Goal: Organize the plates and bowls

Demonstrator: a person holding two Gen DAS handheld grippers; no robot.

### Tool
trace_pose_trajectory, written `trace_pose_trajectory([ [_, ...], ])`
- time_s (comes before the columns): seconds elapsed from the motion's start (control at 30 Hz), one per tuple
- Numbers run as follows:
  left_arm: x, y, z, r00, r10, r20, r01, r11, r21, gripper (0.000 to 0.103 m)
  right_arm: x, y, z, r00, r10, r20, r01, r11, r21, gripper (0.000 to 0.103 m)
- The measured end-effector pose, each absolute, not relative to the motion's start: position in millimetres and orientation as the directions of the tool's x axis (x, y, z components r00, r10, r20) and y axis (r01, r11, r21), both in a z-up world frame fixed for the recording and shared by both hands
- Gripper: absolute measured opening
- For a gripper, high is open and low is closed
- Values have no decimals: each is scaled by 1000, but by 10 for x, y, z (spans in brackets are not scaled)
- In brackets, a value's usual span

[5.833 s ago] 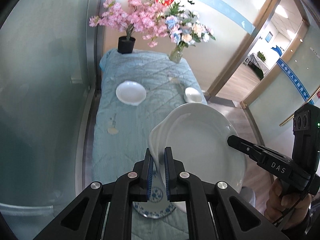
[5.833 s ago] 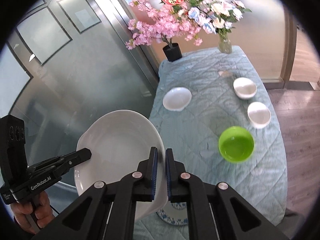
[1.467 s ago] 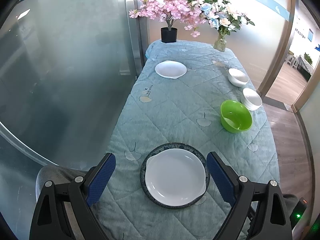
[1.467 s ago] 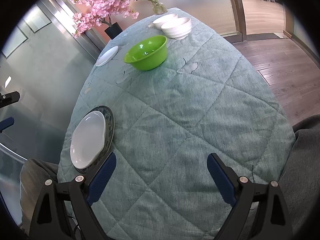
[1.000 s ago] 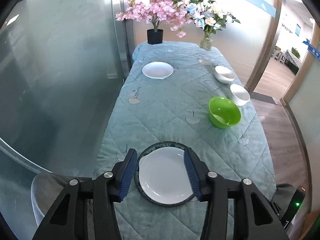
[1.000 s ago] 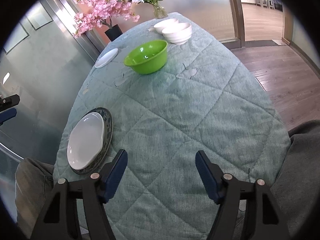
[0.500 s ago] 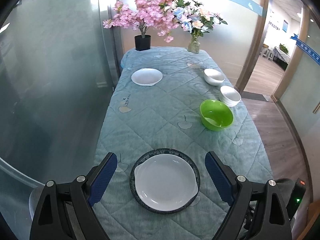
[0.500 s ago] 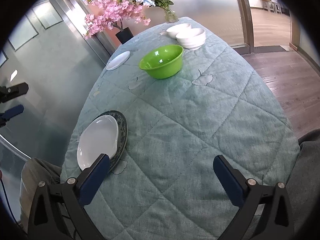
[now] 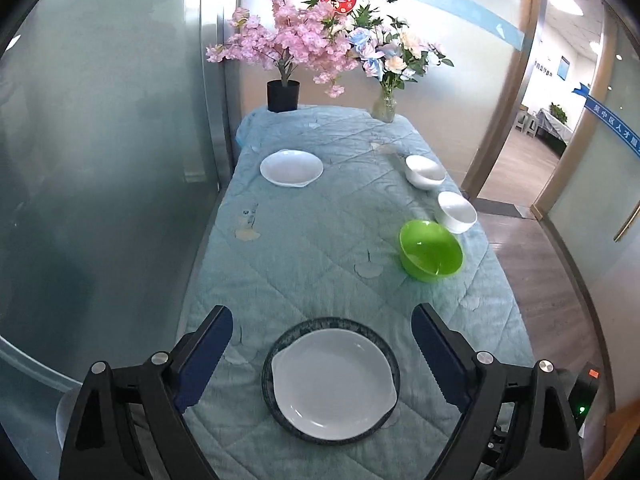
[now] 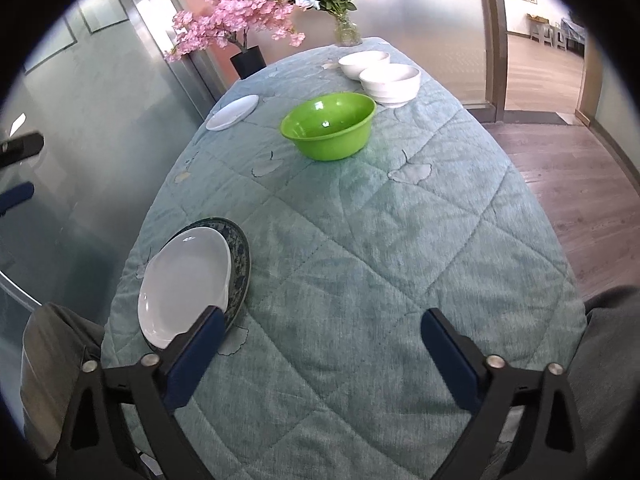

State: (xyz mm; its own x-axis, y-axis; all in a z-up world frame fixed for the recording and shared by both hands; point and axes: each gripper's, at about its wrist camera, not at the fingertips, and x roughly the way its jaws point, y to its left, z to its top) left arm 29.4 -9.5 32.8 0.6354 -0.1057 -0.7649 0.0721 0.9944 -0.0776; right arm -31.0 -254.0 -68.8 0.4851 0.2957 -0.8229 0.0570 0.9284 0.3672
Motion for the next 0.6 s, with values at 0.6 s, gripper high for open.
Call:
trace_pose_trajectory([
  [0.6,1388,848,1490,678,-138,-722,32,987,-159,91,1025,-2914,694,590,398,-702,-121,904,410,96],
])
